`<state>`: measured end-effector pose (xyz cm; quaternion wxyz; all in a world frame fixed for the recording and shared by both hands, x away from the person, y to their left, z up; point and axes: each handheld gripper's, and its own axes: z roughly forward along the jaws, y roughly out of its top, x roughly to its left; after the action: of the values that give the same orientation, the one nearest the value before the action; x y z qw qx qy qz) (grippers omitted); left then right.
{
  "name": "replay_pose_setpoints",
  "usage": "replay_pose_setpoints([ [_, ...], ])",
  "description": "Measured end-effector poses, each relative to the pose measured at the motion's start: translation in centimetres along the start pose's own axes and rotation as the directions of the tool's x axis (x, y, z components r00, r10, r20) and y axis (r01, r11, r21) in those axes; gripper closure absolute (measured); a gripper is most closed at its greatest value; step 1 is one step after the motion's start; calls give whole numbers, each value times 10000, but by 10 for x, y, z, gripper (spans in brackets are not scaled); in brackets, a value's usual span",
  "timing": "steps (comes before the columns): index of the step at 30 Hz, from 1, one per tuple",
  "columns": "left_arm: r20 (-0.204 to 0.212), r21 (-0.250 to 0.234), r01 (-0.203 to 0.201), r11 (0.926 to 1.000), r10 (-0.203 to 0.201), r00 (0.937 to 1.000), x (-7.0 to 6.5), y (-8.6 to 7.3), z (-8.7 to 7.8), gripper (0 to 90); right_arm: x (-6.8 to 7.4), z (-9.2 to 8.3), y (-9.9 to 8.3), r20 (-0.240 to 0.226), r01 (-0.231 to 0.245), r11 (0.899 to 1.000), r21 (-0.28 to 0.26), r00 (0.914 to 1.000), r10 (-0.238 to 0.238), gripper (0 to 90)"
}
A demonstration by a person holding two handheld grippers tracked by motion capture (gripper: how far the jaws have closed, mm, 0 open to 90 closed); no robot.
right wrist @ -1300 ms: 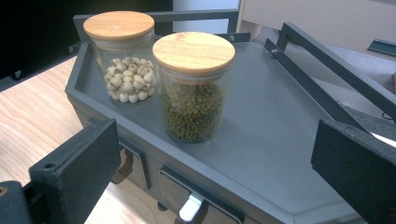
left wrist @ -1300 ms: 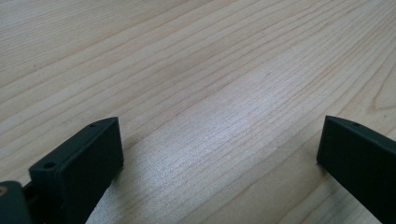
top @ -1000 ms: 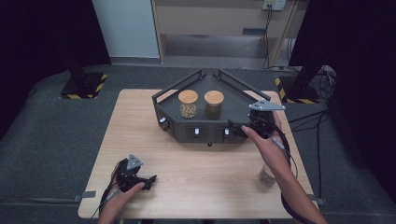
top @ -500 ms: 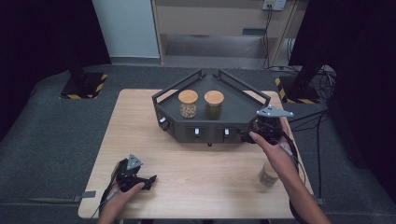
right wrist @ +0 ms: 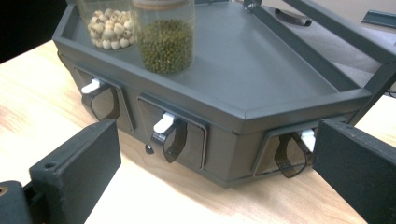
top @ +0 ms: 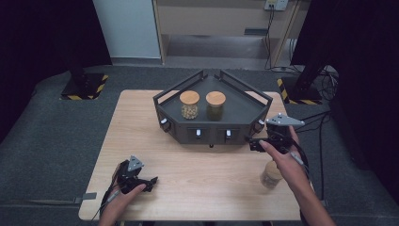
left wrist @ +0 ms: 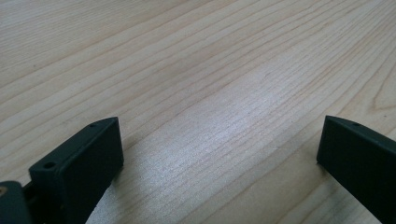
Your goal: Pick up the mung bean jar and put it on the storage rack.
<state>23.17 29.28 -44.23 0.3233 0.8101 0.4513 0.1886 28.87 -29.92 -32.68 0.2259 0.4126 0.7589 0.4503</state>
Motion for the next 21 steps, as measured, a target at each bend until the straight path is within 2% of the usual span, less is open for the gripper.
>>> replay_pose_setpoints([
  [7,0,-1,3,10000,-3,10000,0,0,0,0,1,-3,-9,22,136,9995,279,9999,-137,20],
  [21,-4,-2,5,10000,-5,10000,0,0,0,0,-2,-17,-24,171,-68,9993,364,9998,62,20],
])
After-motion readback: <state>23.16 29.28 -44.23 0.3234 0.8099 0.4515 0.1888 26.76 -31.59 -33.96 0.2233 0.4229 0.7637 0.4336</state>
